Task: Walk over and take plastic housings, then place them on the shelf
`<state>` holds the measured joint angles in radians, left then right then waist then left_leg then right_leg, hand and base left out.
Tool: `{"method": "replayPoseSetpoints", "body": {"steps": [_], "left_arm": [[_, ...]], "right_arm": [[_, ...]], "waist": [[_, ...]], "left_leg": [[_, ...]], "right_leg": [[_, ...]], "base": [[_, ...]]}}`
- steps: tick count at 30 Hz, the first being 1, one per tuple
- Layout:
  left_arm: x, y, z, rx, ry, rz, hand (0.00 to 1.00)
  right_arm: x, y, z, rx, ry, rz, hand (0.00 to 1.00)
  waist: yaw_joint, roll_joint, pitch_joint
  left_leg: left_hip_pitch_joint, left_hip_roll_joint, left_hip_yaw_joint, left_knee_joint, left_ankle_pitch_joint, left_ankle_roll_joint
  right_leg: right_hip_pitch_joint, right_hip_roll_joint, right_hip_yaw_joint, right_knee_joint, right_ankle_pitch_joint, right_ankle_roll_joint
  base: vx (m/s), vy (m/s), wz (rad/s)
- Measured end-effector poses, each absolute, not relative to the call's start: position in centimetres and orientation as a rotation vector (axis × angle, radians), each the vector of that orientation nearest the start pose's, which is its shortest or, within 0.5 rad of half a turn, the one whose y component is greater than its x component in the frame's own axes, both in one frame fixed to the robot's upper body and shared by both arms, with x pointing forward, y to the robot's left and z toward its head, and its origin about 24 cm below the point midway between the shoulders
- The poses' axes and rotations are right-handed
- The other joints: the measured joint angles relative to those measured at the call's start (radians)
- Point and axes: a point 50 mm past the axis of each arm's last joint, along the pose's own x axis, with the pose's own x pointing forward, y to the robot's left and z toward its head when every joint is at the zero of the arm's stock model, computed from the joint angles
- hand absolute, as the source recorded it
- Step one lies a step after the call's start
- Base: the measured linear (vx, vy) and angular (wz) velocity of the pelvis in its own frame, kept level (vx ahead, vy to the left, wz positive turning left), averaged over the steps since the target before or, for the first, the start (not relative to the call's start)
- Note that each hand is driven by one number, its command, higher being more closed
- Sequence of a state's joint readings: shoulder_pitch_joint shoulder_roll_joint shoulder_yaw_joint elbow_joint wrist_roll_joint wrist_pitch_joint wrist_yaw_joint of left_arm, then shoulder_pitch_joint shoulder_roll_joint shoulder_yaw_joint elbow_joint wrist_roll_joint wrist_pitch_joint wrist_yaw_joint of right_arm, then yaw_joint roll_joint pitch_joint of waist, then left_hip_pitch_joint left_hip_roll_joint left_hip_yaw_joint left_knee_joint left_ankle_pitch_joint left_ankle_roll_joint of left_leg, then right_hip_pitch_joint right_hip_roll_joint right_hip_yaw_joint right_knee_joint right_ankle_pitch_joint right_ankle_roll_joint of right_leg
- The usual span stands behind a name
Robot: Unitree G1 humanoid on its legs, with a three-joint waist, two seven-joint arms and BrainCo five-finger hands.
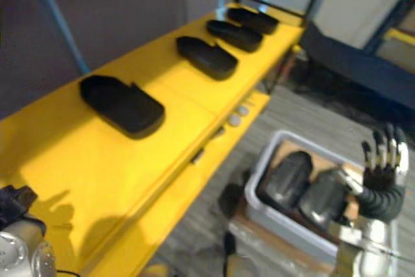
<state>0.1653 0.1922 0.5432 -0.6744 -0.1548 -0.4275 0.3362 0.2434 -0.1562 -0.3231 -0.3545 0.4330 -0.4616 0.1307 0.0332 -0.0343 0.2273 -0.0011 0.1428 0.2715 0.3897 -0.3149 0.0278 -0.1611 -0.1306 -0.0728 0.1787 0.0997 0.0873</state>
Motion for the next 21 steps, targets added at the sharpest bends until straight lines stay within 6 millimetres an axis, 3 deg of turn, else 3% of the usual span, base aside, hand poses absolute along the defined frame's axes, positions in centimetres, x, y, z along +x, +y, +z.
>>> {"method": "replayPoseSetpoints", "body": {"steps": [3,6,7,8,10,11,12,13,14,15,16,17,18,19,20,21], "left_arm": [[12.5,28.0,22.0,0.274,-1.057,0.715,0.00],[12.8,29.0,22.4,0.296,-1.061,0.706,0.00],[12.7,29.2,22.5,0.299,-1.059,0.707,0.00],[12.6,29.3,22.8,0.316,-1.068,0.709,0.00],[12.6,29.3,22.3,0.295,-1.056,0.712,0.00],[12.6,29.2,22.2,0.258,-1.065,0.695,0.00],[12.9,28.9,22.3,0.226,-1.084,0.665,0.00],[13.2,28.6,22.3,0.198,-1.094,0.642,0.00],[13.7,28.1,21.9,0.157,-1.094,0.613,0.00],[14.0,27.6,21.4,0.123,-1.080,0.589,0.00],[14.2,27.1,20.8,0.091,-1.058,0.564,0.00],[14.4,26.2,19.1,-0.019,-0.998,0.551,0.00],[14.7,25.4,18.2,-0.080,-0.957,0.538,0.00],[15.1,23.7,16.4,-0.163,-0.857,0.486,0.00],[15.6,22.0,15.7,-0.189,-0.798,0.396,0.00],[15.8,21.4,15.6,-0.195,-0.787,0.351,0.00]], "right_arm": [[21.8,-22.2,14.7,-0.045,-0.700,-0.024,0.00],[24.9,-20.7,15.6,-0.144,-0.659,0.056,0.00],[25.2,-20.6,15.5,-0.145,-0.647,0.058,0.00],[25.4,-20.5,15.4,-0.149,-0.626,0.062,0.00],[25.7,-21.1,14.8,-0.177,-0.576,0.049,0.00],[25.8,-21.5,14.6,-0.189,-0.550,0.036,0.00],[25.7,-21.9,14.5,-0.177,-0.544,0.005,0.00],[25.6,-22.2,14.3,-0.169,-0.537,-0.016,0.00],[25.2,-22.5,13.6,-0.144,-0.513,-0.058,0.00],[24.7,-22.8,13.2,-0.122,-0.501,-0.094,0.00],[24.0,-23.3,12.5,-0.097,-0.480,-0.146,0.00],[23.4,-24.2,11.8,-0.071,-0.450,-0.227,0.00],[23.0,-24.8,11.5,-0.063,-0.440,-0.266,0.00],[22.1,-26.0,11.1,-0.051,-0.425,-0.337,0.00],[21.2,-27.2,10.9,-0.057,-0.422,-0.412,0.00],[20.7,-27.8,10.7,-0.054,-0.420,-0.451,0.00]], "waist": [[0.058,0.001,0.000],[0.102,-0.013,-0.008],[0.110,-0.024,-0.016],[0.128,-0.060,-0.039],[0.148,-0.023,-0.071],[0.148,0.010,-0.087],[0.135,0.031,-0.078],[0.126,0.036,-0.073],[0.118,0.018,-0.066],[0.114,-0.008,-0.057],[0.100,-0.042,-0.046],[0.089,-0.054,-0.032],[0.087,-0.038,-0.019],[0.073,-0.004,0.003],[0.042,0.024,0.021],[0.028,0.035,0.027]], "left_leg": [[-0.004,0.072,0.093,-0.051,0.057,-0.027],[-0.059,0.129,0.104,-0.075,0.125,-0.083],[-0.071,0.134,0.106,-0.074,0.136,-0.095],[-0.099,0.125,0.102,-0.065,0.145,-0.111],[-0.138,0.156,0.013,-0.086,0.170,-0.138],[-0.141,0.183,-0.024,-0.119,0.195,-0.166],[-0.142,0.215,-0.036,-0.134,0.206,-0.182],[-0.143,0.228,-0.044,-0.137,0.212,-0.192],[-0.143,0.238,-0.049,-0.142,0.230,-0.212],[-0.143,0.237,-0.053,-0.138,0.236,-0.223],[-0.143,0.228,-0.070,-0.134,0.240,-0.236],[-0.143,0.246,-0.094,-0.138,0.247,-0.246],[-0.142,0.260,-0.111,-0.144,0.247,-0.246],[-0.137,0.271,-0.152,-0.176,0.251,-0.241],[-0.139,0.257,-0.169,-0.223,0.269,-0.239],[-0.137,0.245,-0.173,-0.247,0.273,-0.240]], "right_leg": [[-0.008,-0.123,-0.068,0.219,-0.036,-0.056],[0.054,-0.209,-0.083,0.348,-0.014,-0.064],[0.063,-0.220,-0.094,0.338,0.022,-0.076],[0.075,-0.222,-0.107,0.270,0.239,-0.128],[0.085,-0.163,-0.125,0.161,0.227,-0.109],[0.091,-0.126,-0.126,0.121,0.215,-0.094],[0.060,-0.114,-0.124,0.162,0.174,-0.049],[0.046,-0.107,-0.117,0.185,0.105,-0.037],[0.043,-0.092,-0.122,0.146,-0.032,0.016],[0.042,-0.086,-0.130,0.096,-0.046,0.021],[0.056,-0.090,-0.163,0.067,-0.082,0.049],[0.069,-0.068,-0.173,0.055,-0.140,0.091],[0.065,-0.054,-0.171,0.054,-0.154,0.084],[0.042,-0.029,-0.163,0.049,-0.158,0.078],[0.014,-0.031,-0.156,0.042,-0.160,0.075],[-0.006,-0.035,-0.147,0.041,-0.161,0.075]], "base": [[0.22,0.072,-0.99],[0.28,-0.146,-0.43],[0.17,-0.258,-0.37],[0.04,-0.374,-0.44],[0.01,-0.436,-0.60],[0.02,-0.295,-0.54],[-0.01,-0.225,-0.32],[-0.08,-0.203,-0.06],[-0.08,-0.270,-0.05],[-0.06,-0.412,-0.05],[-0.05,-0.482,-0.12],[-0.06,-0.394,-0.16],[-0.12,-0.297,-0.46],[-0.14,-0.135,-0.46],[-0.14,-0.092,-0.44],[-0.14,-0.005,-0.35]]}}
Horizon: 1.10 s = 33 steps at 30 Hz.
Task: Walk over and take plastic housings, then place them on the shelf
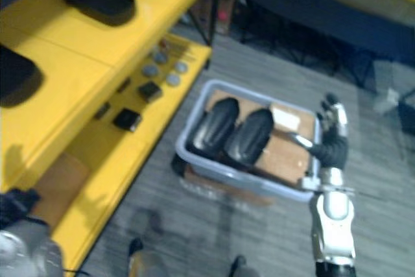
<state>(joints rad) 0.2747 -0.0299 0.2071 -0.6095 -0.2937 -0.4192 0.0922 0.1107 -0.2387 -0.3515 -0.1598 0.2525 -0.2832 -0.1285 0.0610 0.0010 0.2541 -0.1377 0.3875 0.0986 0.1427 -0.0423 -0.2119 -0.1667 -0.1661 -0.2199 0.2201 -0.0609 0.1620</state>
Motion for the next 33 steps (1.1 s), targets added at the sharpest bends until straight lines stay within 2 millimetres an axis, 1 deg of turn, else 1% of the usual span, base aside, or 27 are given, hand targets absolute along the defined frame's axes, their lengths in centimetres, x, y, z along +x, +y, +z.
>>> {"method": "replayPoseSetpoints", "body": {"steps": [1,2,3,4,5,6,7,8,10,11,12,13,14,15,17,19,21,22,23,24,26,27,28,29,30,32,33], "left_arm": [[16.2,20.5,15.4,-0.210,-0.771,0.282,0.00],[17.0,19.5,15.4,-0.223,-0.765,0.210,0.00],[17.5,19.1,15.1,-0.226,-0.749,0.171,0.00],[18.6,18.0,14.3,-0.230,-0.696,0.098,0.00],[19.7,17.0,13.4,-0.197,-0.637,0.038,0.00],[20.2,16.5,13.1,-0.188,-0.608,0.009,0.00],[21.0,15.7,12.4,-0.164,-0.559,-0.038,0.00],[21.3,15.3,12.0,-0.159,-0.528,-0.063,0.00],[22.0,14.6,11.0,-0.139,-0.445,-0.106,0.00],[22.7,14.2,9.3,-0.094,-0.344,-0.104,0.00],[23.1,14.0,8.5,-0.084,-0.294,-0.104,0.00],[23.6,13.6,7.1,-0.056,-0.220,-0.109,0.00],[24.3,13.2,5.5,-0.008,-0.139,-0.110,0.00],[24.8,12.8,4.2,0.024,-0.069,-0.115,0.00],[25.1,13.0,2.9,0.108,-0.018,-0.075,0.00],[25.1,13.9,1.9,0.214,0.011,0.022,0.00],[24.9,15.1,0.1,0.309,0.080,0.117,0.00],[24.7,15.4,-0.5,0.324,0.107,0.141,0.00],[24.3,16.1,-1.8,0.345,0.166,0.180,0.00],[24.1,16.5,-2.5,0.355,0.197,0.198,0.00],[22.9,17.6,-4.9,0.382,0.308,0.223,0.00],[22.5,17.9,-5.4,0.386,0.332,0.226,0.00],[21.7,18.3,-6.4,0.393,0.375,0.229,0.00],[20.9,18.5,-7.3,0.392,0.412,0.229,0.00],[20.4,18.5,-7.8,0.392,0.428,0.232,0.00],[19.5,19.1,-8.1,0.375,0.418,0.297,0.00],[19.3,19.2,-8.3,0.368,0.422,0.314,0.00]], "right_arm": [[19.9,-28.7,10.6,-0.046,-0.415,-0.517,0.00],[19.5,-29.2,10.4,-0.041,-0.415,-0.571,0.00],[19.4,-29.3,10.4,-0.037,-0.413,-0.587,0.00],[19.2,-29.3,10.2,-0.034,-0.409,-0.606,0.00],[19.3,-29.1,10.2,-0.028,-0.407,-0.604,0.00],[19.4,-28.9,10.1,-0.023,-0.407,-0.599,0.00],[19.9,-28.3,10.2,-0.011,-0.410,-0.575,0.00],[20.5,-27.7,10.3,0.001,-0.419,-0.548,0.00],[21.4,-27.0,10.6,0.018,-0.434,-0.521,0.00],[22.7,-26.8,10.5,0.037,-0.434,-0.522,0.00],[23.2,-26.8,10.4,0.042,-0.430,-0.525,0.00],[24.0,-27.0,10.3,0.047,-0.421,-0.536,0.00],[24.9,-27.4,10.4,0.043,-0.414,-0.555,0.00],[25.9,-27.8,10.8,0.046,-0.415,-0.571,0.00],[27.3,-28.3,11.6,0.083,-0.429,-0.586,0.00],[29.2,-29.0,12.9,0.122,-0.442,-0.631,0.00],[30.6,-30.3,13.5,0.132,-0.416,-0.710,0.00],[31.0,-30.6,13.5,0.137,-0.403,-0.728,0.00],[31.8,-31.2,14.1,0.129,-0.389,-0.755,0.00],[32.2,-31.4,14.5,0.123,-0.389,-0.765,0.00],[33.6,-32.1,16.8,0.097,-0.405,-0.779,0.00],[33.9,-32.2,17.4,0.099,-0.415,-0.773,0.00],[34.4,-32.3,19.0,0.081,-0.440,-0.757,0.00],[34.9,-32.5,20.5,0.037,-0.458,-0.743,0.00],[35.0,-32.6,21.2,0.015,-0.465,-0.734,0.00],[35.4,-33.1,23.3,-0.051,-0.484,-0.718,0.00],[35.5,-33.1,23.7,-0.055,-0.489,-0.718,0.00]], "waist": [[-0.025,0.015,0.005],[-0.046,0.026,0.017],[-0.055,0.021,0.025],[-0.065,0.020,0.026],[-0.067,0.018,0.028],[-0.068,0.018,0.029],[-0.069,0.009,0.048],[-0.068,0.002,0.066],[-0.067,0.002,0.078],[-0.064,0.005,0.084],[-0.063,0.008,0.087],[-0.059,0.012,0.093],[-0.060,0.023,0.104],[-0.060,0.028,0.128],[-0.054,0.026,0.157],[-0.037,0.014,0.191],[-0.009,0.013,0.198],[-0.002,0.013,0.199],[0.013,0.013,0.200],[0.019,0.014,0.200],[0.041,0.020,0.204],[0.048,0.020,0.204],[0.062,0.021,0.207],[0.071,0.030,0.220],[0.074,0.036,0.223],[0.103,0.053,0.242],[0.107,0.057,0.244]], "left_leg": [[0.001,-0.023,0.005,-0.032,0.005,-0.002],[0.011,-0.051,0.024,-0.035,0.007,-0.006],[0.018,-0.067,0.029,-0.034,0.007,-0.006],[0.023,-0.094,0.043,-0.028,0.005,-0.006],[0.024,-0.114,0.052,-0.027,-0.004,-0.009],[0.019,-0.125,0.054,-0.025,-0.004,-0.008],[0.013,-0.138,0.054,-0.022,-0.007,-0.005],[0.007,-0.142,0.054,-0.015,-0.009,-0.006],[-0.028,-0.146,0.048,0.005,-0.010,-0.008],[-0.041,-0.152,0.046,0.008,-0.009,-0.008],[-0.042,-0.155,0.046,0.009,-0.008,-0.009],[-0.047,-0.160,0.043,0.012,-0.008,-0.009],[-0.065,-0.165,0.020,0.023,-0.009,-0.008],[-0.080,-0.167,0.003,0.032,-0.009,-0.009],[-0.099,-0.167,-0.008,0.042,-0.008,-0.008],[-0.114,-0.170,-0.017,0.043,-0.003,-0.006],[-0.144,-0.173,-0.045,0.042,0.007,-0.006],[-0.148,-0.174,-0.053,0.040,0.009,-0.006],[-0.158,-0.175,-0.064,0.041,0.009,-0.005],[-0.163,-0.176,-0.066,0.041,0.011,-0.005],[-0.183,-0.182,-0.092,0.038,0.018,-0.004],[-0.189,-0.183,-0.093,0.034,0.022,-0.004],[-0.201,-0.186,-0.096,0.030,0.028,-0.004],[-0.205,-0.191,-0.107,0.030,0.030,-0.002],[-0.211,-0.193,-0.114,0.030,0.031,-0.002],[-0.215,-0.196,-0.119,0.020,0.040,-0.002],[-0.215,-0.198,-0.119,0.015,0.043,-0.002]], "right_leg": [[-0.037,-0.010,0.018,0.005,0.004,0.006],[-0.054,-0.033,0.046,0.016,0.010,0.016],[-0.057,-0.048,0.062,0.019,0.013,0.021],[-0.063,-0.071,0.082,0.018,0.021,0.034],[-0.073,-0.091,0.095,0.015,0.029,0.045],[-0.078,-0.099,0.102,0.013,0.037,0.048],[-0.078,-0.109,0.110,-0.006,0.055,0.054],[-0.076,-0.112,0.112,-0.025,0.070,0.054],[-0.077,-0.113,0.110,-0.070,0.104,0.057],[-0.076,-0.117,0.110,-0.099,0.127,0.060],[-0.073,-0.118,0.110,-0.107,0.133,0.061],[-0.069,-0.123,0.108,-0.116,0.137,0.065],[-0.064,-0.128,0.095,-0.126,0.144,0.068],[-0.059,-0.129,0.082,-0.131,0.148,0.069],[-0.059,-0.128,0.074,-0.140,0.158,0.068],[-0.058,-0.130,0.065,-0.162,0.175,0.070],[-0.058,-0.130,0.035,-0.173,0.180,0.069],[-0.058,-0.130,0.029,-0.173,0.180,0.069],[-0.058,-0.130,0.023,-0.173,0.180,0.069],[-0.060,-0.131,0.019,-0.173,0.180,0.069],[-0.065,-0.135,-0.004,-0.173,0.180,0.069],[-0.070,-0.136,-0.008,-0.173,0.180,0.069],[-0.080,-0.138,-0.013,-0.171,0.181,0.068],[-0.078,-0.141,-0.020,-0.170,0.181,0.069],[-0.079,-0.142,-0.026,-0.170,0.181,0.069],[-0.086,-0.145,-0.030,-0.166,0.181,0.069],[-0.088,-0.147,-0.030,-0.164,0.181,0.069]], "base": [[-0.12,0.061,-0.41],[-0.12,0.091,-0.40],[-0.08,0.135,-0.31],[-0.08,0.135,-0.23],[-0.08,0.126,-0.18],[-0.09,0.097,-0.10],[-0.09,0.059,-0.06],[-0.11,0.050,-0.03],[-0.08,0.022,0.01],[-0.03,0.015,0.00],[0.00,0.000,0.00],[0.00,0.025,0.14],[-0.01,0.027,0.29],[-0.02,0.018,0.29],[-0.04,0.012,0.18],[-0.03,0.009,0.16],[0.01,-0.004,0.29],[0.02,-0.005,0.26],[0.01,0.003,0.18],[0.01,0.005,0.20],[0.01,0.002,0.23],[0.00,0.003,0.20],[0.00,0.006,0.15],[-0.01,0.004,0.17],[-0.02,0.007,0.20],[-0.02,0.005,0.10],[0.00,0.000,0.00]]}}
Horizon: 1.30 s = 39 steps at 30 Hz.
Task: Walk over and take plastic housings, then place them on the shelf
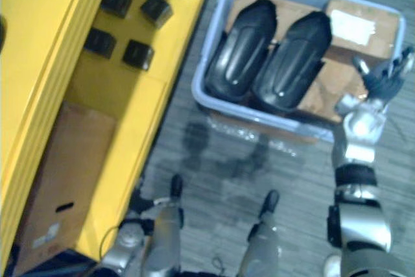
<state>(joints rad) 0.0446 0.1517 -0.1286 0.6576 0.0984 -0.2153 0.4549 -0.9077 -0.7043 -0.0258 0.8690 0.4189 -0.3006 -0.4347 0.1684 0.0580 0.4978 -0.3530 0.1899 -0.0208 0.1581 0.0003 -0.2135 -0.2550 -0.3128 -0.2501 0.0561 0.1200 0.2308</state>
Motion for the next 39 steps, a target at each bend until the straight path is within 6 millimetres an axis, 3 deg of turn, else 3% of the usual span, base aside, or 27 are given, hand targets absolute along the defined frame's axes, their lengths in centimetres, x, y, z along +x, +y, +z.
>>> {"method": "replayPoseSetpoints", "body": {"steps": [3,6,15,26,33,39], "left_arm": [[17.4,19.7,-9.2,0.363,0.453,0.366,0.00],[16.9,19.8,-9.4,0.348,0.447,0.378,0.00],[16.9,19.6,-9.3,0.292,0.422,0.400,0.00],[15.8,19.8,-10.5,0.210,0.510,0.454,0.00],[15.1,19.3,-11.2,0.175,0.542,0.463,0.00],[14.7,18.7,-11.6,0.172,0.558,0.437,0.00]], "right_arm": [[35.9,-32.9,24.7,-0.077,-0.485,-0.706,0.00],[36.0,-33.9,25.0,-0.102,-0.412,-0.760,0.00],[35.6,-35.3,22.9,-0.107,-0.260,-0.924,0.00],[35.9,-35.7,20.7,-0.136,-0.090,-0.833,0.00],[35.0,-37.7,22.2,-0.183,-0.089,-0.861,0.00],[34.6,-38.2,23.6,-0.253,-0.106,-0.876,0.00]], "waist": [[0.010,0.004,0.009],[0.018,0.005,0.022],[0.027,0.006,0.024],[0.027,0.013,0.025],[0.037,0.031,0.031],[0.042,0.059,0.039]], "left_leg": [[-0.016,-0.002,-0.011,-0.013,0.011,0.000],[-0.035,-0.005,-0.034,-0.012,0.016,-0.003],[-0.035,-0.010,-0.050,-0.010,0.020,-0.002],[-0.066,-0.016,-0.054,-0.017,0.033,-0.004],[-0.105,-0.030,-0.091,-0.015,0.041,-0.004],[-0.108,-0.038,-0.101,-0.043,0.061,-0.005]], "right_leg": [[-0.015,-0.002,-0.011,0.006,0.000,0.000],[-0.023,-0.003,-0.028,0.014,0.000,0.000],[-0.024,-0.010,-0.049,0.036,-0.002,-0.001],[-0.065,-0.016,-0.050,0.042,-0.003,-0.003],[-0.080,-0.025,-0.078,0.050,-0.003,-0.002],[-0.093,-0.033,-0.084,0.056,-0.004,-0.002]], "base": [[-0.01,-0.002,0.10],[-0.01,0.003,0.14],[0.00,0.002,0.03],[-0.02,0.000,-0.01],[0.00,0.008,0.12],[-0.03,0.005,0.05]]}}
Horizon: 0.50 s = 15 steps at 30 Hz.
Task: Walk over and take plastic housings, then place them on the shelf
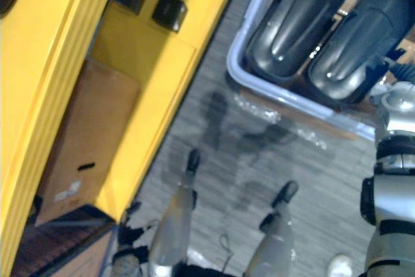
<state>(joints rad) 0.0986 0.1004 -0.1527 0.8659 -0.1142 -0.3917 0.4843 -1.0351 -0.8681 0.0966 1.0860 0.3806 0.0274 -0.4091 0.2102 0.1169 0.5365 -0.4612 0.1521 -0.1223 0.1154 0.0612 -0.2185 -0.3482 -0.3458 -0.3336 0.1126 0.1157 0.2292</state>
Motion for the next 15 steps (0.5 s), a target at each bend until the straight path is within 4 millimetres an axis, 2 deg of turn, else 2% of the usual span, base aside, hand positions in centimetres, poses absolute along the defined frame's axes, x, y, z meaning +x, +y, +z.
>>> {"method": "replayPoseSetpoints", "body": {"steps": [2,9,15], "left_arm": [[14.6,18.5,-11.6,0.173,0.553,0.425,0.00],[14.5,18.5,-11.7,0.174,0.551,0.423,0.00],[14.5,18.4,-11.6,0.172,0.536,0.428,0.00]], "right_arm": [[34.5,-38.4,23.9,-0.282,-0.107,-0.882,0.00],[34.5,-38.3,23.8,-0.329,-0.098,-0.922,0.00],[34.8,-36.8,24.3,-0.285,-0.199,-1.025,0.00]], "waist": [[0.000,0.008,-0.002],[0.003,0.009,-0.002],[-0.004,0.009,-0.002]], "left_leg": [[0.000,0.000,-0.006,-0.014,0.009,-0.002],[0.002,0.000,-0.008,-0.020,0.014,-0.002],[0.005,0.000,-0.004,-0.021,0.015,-0.002]], "right_leg": [[-0.001,0.000,-0.008,0.000,0.000,0.000],[-0.001,0.000,-0.010,0.000,0.000,-0.001],[-0.001,0.000,-0.008,0.000,0.000,-0.001]], "base": [[-0.03,-0.002,0.07],[0.00,0.000,0.01],[0.00,0.000,0.00]]}}
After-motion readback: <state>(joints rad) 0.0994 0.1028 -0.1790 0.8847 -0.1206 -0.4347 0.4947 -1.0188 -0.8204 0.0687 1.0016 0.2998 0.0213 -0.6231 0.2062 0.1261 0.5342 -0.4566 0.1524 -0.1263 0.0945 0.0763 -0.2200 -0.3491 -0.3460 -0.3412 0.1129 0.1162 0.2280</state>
